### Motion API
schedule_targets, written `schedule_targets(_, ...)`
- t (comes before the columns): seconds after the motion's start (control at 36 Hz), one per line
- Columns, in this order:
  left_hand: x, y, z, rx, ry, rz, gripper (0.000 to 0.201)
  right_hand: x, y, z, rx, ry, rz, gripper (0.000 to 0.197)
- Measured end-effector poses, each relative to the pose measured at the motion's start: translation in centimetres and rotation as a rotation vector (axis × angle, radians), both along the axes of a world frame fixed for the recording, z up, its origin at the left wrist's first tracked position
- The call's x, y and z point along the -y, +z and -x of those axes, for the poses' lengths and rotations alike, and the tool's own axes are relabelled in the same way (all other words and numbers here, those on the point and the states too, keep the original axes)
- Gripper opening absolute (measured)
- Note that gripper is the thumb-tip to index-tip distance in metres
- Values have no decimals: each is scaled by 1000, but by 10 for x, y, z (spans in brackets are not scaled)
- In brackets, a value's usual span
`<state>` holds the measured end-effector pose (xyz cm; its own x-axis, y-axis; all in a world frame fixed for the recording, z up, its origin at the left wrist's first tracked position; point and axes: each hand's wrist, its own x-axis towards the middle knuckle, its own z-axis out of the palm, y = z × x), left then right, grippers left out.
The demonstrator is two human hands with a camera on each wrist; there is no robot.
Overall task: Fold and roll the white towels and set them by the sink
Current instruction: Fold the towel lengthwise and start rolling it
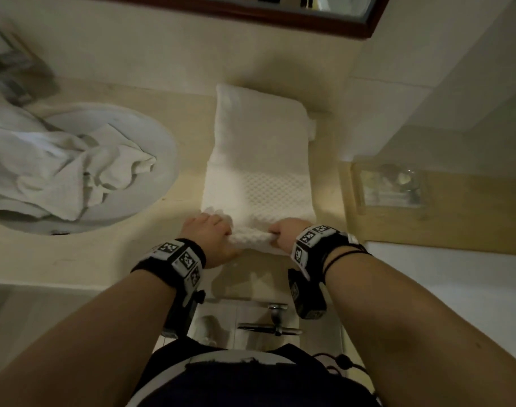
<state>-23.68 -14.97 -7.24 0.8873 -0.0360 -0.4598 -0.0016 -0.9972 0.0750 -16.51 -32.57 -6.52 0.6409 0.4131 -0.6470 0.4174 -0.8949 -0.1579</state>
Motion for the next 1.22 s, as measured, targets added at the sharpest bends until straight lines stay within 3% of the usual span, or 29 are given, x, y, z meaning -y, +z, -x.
schedule_targets(0.11, -4, 1, 0, -18, -42, 0, 44, -4, -4, -2, 30, 126, 84, 31)
schedule_targets(0.19, -2, 2, -6, -33, 113, 84, 36, -1, -4, 0, 334, 190, -1, 35)
schedule_targets(0.25, 0, 3, -12, -46, 235, 121, 32, 2, -5, 3, 436, 197, -130, 46)
schedule_targets(0.36, 4, -2, -23, -51, 281, 49, 30, 10, -7, 6, 315, 283, -123, 45)
schedule_targets(0.44, 1, -6, -31, -94, 286, 39, 36, 16, -13, 6, 336, 300, -105, 52)
schedule_targets(0.53, -3, -7, -32, -50, 289, 78, 39, 12, -13, 5, 349, 257, -73, 38)
schedule_targets(0.58, -4, -7, -29, 83, 252, 86, 45, 5, -12, 0, 314, 208, -49, 35)
schedule_targets(0.64, -4, -8, -25, 260, 101, 35, 49, 0, -9, -8, 284, 142, -22, 34)
schedule_targets(0.69, -4, -8, -22, 334, -66, 29, 46, -3, -5, -17, 236, 97, 7, 36)
schedule_targets(0.75, -4, -9, -21, 282, -154, 6, 46, -7, 0, -23, 196, 88, 47, 38)
schedule_targets(0.83, -7, -12, -23, 136, -188, -50, 63, -12, 5, -29, 191, 94, 77, 34)
schedule_targets(0.92, -10, -15, -29, 122, -182, -50, 67, -11, 4, -26, 302, 98, 30, 36)
schedule_targets(1.03, -10, -10, -45, 62, -121, 50, 54, -6, -5, -15, 491, 148, -155, 46)
schedule_targets(1.08, -9, -4, -55, 28, -82, 69, 47, -5, -9, -12, 452, 235, -172, 43)
schedule_targets(1.22, -3, 4, -72, -27, -20, 50, 42, -1, -10, -10, 404, 211, -149, 51)
